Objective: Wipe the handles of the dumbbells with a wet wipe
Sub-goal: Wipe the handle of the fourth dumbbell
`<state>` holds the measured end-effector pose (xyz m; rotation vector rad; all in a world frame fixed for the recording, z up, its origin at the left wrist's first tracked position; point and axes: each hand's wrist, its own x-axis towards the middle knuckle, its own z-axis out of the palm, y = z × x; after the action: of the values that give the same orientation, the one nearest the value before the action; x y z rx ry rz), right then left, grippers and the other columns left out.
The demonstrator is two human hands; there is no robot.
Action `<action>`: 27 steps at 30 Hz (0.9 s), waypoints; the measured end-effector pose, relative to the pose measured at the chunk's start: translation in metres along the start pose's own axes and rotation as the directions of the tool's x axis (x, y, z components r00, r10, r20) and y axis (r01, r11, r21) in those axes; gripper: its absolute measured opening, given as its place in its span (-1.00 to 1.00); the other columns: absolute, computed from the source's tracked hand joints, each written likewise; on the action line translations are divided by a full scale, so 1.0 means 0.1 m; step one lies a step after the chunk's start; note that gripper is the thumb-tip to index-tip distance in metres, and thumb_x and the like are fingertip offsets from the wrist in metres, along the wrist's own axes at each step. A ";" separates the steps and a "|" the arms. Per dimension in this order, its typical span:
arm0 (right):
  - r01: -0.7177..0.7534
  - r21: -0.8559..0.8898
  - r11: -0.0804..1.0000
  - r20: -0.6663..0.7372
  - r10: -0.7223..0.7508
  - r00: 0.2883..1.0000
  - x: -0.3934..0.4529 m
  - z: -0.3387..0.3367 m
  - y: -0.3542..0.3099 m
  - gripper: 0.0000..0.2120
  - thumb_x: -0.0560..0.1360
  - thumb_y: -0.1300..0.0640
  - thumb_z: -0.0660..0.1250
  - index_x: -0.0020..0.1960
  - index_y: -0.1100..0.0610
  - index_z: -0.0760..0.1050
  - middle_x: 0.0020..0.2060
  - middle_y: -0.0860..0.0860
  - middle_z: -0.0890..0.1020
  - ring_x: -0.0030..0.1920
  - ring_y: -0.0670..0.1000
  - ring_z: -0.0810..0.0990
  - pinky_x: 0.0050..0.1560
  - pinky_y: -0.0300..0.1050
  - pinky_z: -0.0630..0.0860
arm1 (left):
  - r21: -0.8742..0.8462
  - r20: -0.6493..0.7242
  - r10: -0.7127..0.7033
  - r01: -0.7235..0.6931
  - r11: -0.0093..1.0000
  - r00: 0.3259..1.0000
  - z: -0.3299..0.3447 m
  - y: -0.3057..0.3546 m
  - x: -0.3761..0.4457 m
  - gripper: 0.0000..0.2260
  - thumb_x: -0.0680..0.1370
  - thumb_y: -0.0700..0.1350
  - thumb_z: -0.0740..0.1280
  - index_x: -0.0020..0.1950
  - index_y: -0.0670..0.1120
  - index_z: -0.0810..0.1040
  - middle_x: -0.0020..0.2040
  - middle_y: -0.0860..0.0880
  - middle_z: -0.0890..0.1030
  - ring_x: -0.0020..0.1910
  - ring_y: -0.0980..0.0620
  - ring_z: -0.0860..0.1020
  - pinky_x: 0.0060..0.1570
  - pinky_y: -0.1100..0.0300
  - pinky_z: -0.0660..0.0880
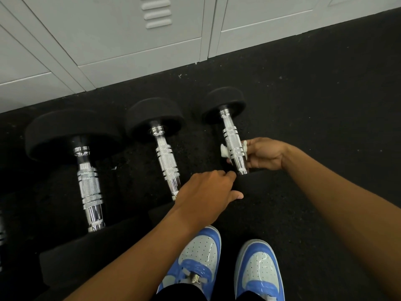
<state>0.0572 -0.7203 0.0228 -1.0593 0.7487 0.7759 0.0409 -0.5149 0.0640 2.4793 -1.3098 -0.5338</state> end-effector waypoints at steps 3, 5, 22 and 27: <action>-0.035 -0.050 0.998 0.004 0.035 0.999 -0.07 -0.06 -0.08 -0.68 0.54 0.46 0.05 0.13 0.27 0.51 0.04 0.19 0.64 0.00 0.06 0.66 0.06 -0.06 0.59 | 0.005 0.007 -0.006 0.006 1.000 1.000 0.01 0.00 0.00 -0.61 0.60 0.20 0.09 0.25 -0.04 0.40 0.04 -0.01 0.56 -0.02 0.00 0.56 -0.19 0.19 0.29; 0.026 0.040 0.999 -0.018 -0.025 1.000 -0.05 0.00 -0.17 -0.65 0.54 0.47 0.01 0.13 0.26 0.49 0.02 0.17 0.64 -0.03 0.04 0.67 0.12 -0.08 0.55 | -0.006 0.016 -0.010 0.010 1.000 1.000 0.01 0.00 0.00 -0.60 0.60 0.20 0.09 0.27 -0.05 0.39 0.06 -0.01 0.56 0.00 0.00 0.56 -0.18 0.19 0.30; 0.043 0.196 0.980 -0.035 -0.036 0.999 0.05 0.12 -0.04 -0.73 0.62 0.29 0.03 0.05 0.23 0.51 -0.18 0.09 0.70 -0.19 -0.03 0.67 -0.13 -0.19 0.61 | -0.028 0.014 -0.017 0.017 0.999 1.000 -0.01 0.01 0.00 -0.61 0.60 0.20 0.10 0.26 -0.02 0.40 0.06 0.00 0.57 0.01 0.01 0.56 -0.17 0.20 0.27; 0.097 0.138 0.986 -0.036 -0.093 0.995 -0.07 -0.01 -0.14 -0.76 0.59 0.34 0.08 0.11 0.28 0.51 -0.10 0.11 0.70 -0.10 0.02 0.69 -0.01 -0.13 0.60 | -0.020 0.014 -0.014 0.015 1.000 1.000 -0.01 0.00 -0.01 -0.61 0.60 0.20 0.09 0.27 -0.03 0.40 0.05 0.01 0.57 0.00 0.02 0.56 -0.18 0.21 0.28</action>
<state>0.0650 -0.7270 0.0348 -0.9741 0.7607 0.6187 0.0408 -0.5146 0.0652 2.4748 -1.2861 -0.5664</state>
